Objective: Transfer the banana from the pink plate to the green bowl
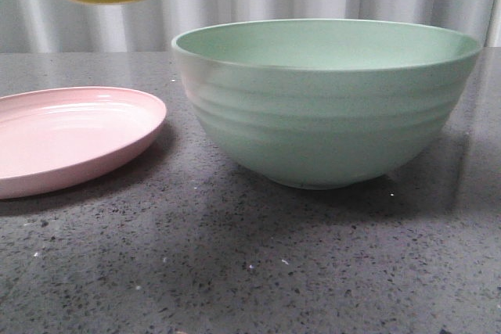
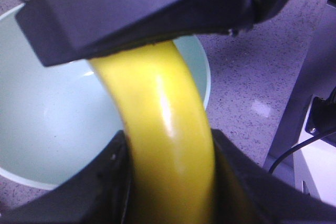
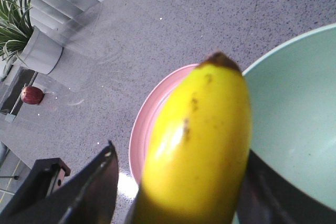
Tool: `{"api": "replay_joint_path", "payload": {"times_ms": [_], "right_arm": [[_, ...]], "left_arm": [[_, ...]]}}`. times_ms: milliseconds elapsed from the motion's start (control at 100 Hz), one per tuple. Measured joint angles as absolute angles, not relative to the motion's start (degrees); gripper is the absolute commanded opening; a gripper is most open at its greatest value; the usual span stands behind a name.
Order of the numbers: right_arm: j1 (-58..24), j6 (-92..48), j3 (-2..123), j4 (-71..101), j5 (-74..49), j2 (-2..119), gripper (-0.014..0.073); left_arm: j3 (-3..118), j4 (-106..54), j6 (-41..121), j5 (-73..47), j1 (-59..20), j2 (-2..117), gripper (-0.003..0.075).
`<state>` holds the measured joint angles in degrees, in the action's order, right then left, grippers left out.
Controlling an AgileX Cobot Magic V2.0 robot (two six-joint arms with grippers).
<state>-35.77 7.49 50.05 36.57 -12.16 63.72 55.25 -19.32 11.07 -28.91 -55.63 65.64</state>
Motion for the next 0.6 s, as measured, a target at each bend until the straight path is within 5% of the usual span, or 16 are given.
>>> {"api": "replay_joint_path", "payload": {"times_ms": [110,310,600], "right_arm": [[-35.9,7.5,50.1,36.6,-12.2,63.7,0.0215],[-35.9,9.0,50.2,38.1,-11.3,63.9,-0.0063],[-35.0,7.1,50.2,33.2,-10.8,63.9,-0.0071]], "left_arm": [[55.2,-19.4,11.1,-28.8,-55.6,65.6,0.0083],[55.2,-19.0,11.2,-28.6,-55.6,65.6,0.0320],[55.2,-19.4,11.2,-28.6,-53.7,63.5,0.0344]]}}
